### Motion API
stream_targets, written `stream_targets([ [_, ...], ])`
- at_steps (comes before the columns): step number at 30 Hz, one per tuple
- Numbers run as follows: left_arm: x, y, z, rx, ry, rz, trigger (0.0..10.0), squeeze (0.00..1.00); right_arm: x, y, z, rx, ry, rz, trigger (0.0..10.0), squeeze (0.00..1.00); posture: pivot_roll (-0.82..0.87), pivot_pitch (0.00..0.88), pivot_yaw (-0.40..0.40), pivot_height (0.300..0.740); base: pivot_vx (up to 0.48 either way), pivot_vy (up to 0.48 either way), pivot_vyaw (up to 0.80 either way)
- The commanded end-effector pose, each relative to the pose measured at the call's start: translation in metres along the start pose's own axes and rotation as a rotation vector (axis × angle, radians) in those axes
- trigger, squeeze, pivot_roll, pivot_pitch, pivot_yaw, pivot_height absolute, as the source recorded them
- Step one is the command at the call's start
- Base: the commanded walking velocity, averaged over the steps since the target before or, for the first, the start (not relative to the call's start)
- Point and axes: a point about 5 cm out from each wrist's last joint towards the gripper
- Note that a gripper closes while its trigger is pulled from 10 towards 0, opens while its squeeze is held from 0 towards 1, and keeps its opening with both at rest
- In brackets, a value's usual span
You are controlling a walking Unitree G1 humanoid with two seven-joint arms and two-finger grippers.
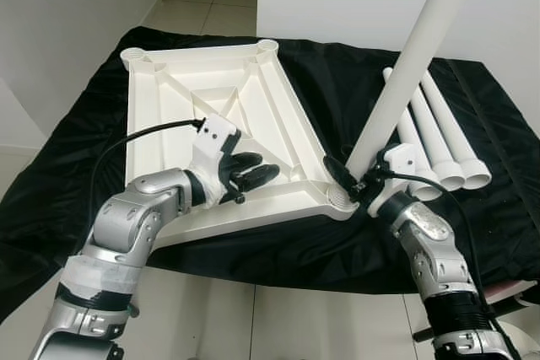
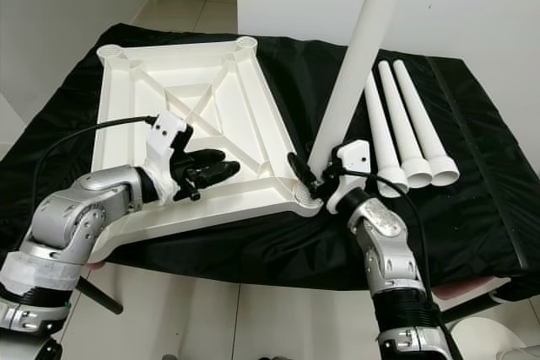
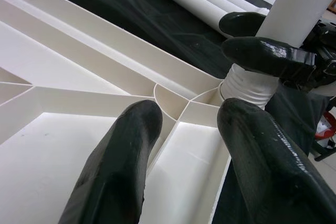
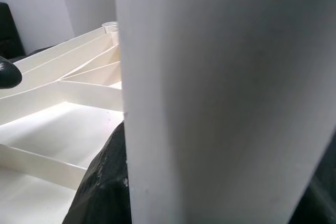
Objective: Building children table
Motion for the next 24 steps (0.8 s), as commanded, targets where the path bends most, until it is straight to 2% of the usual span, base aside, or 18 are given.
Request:
stream_targets([
  [1,0.003,0.0,0.001,-0.003,0.0,-0.009,10.0,0.0,-0.053,-0.002,0.017,-0.057,0.242,-0.074,10.0,0.0,0.01,0.117,-0.002,0.74,0.0,0.0,0.0],
  [5,0.003,0.0,0.002,-0.001,-0.001,-0.008,10.0,0.0,-0.055,0.006,0.019,-0.033,0.214,-0.035,10.0,0.0,0.01,0.117,-0.002,0.74,0.0,0.0,0.0],
  [12,0.005,0.0,0.003,0.0,-0.018,-0.03,10.0,0.0,-0.048,0.015,0.02,-0.009,0.154,-0.049,10.0,0.0,0.01,0.114,-0.002,0.74,0.0,0.0,0.0],
  [13,0.006,0.0,0.003,-0.011,-0.029,-0.03,10.0,0.42,-0.041,0.018,0.019,0.02,0.137,-0.037,10.0,0.0,0.01,0.114,-0.002,0.74,0.0,0.0,0.0],
  [14,0.007,-0.001,0.004,-0.031,-0.049,-0.015,10.0,1.0,-0.033,0.02,0.018,0.05,0.121,-0.022,10.0,0.0,0.01,0.101,-0.004,0.74,0.0,0.0,0.0],
  [15,0.007,-0.001,0.004,-0.031,-0.049,-0.015,10.0,1.0,-0.033,0.02,0.018,0.05,0.121,-0.022,10.0,0.0,0.01,0.101,-0.004,0.74,0.0,0.0,0.0],
  [17,0.012,-0.002,0.004,-0.048,-0.076,0.003,10.0,1.0,-0.014,0.02,0.016,0.093,0.086,-0.004,10.0,0.0,0.01,0.097,-0.01,0.74,0.0,0.0,0.0],
  [22,0.018,-0.005,0.003,-0.074,-0.1,0.0,10.0,1.0,0.006,0.021,0.013,0.124,0.029,-0.014,10.0,0.0,0.01,0.095,-0.012,0.74,0.0,0.0,0.0],
  [24,0.028,-0.006,0.001,-0.089,-0.137,-0.021,10.0,1.0,0.028,0.022,0.009,0.157,-0.027,0.01,10.0,0.0,0.01,0.095,-0.016,0.74,0.0,0.0,0.0],
])
Point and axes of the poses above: a point about 5 cm out from each wrist's last joint towards the gripper, its own z axis pointing back from the gripper into the wrist, its own x axis along the axis of the wrist's last joint, y = z × x, and after that the axes turned 12 degrees about -z, right-handed
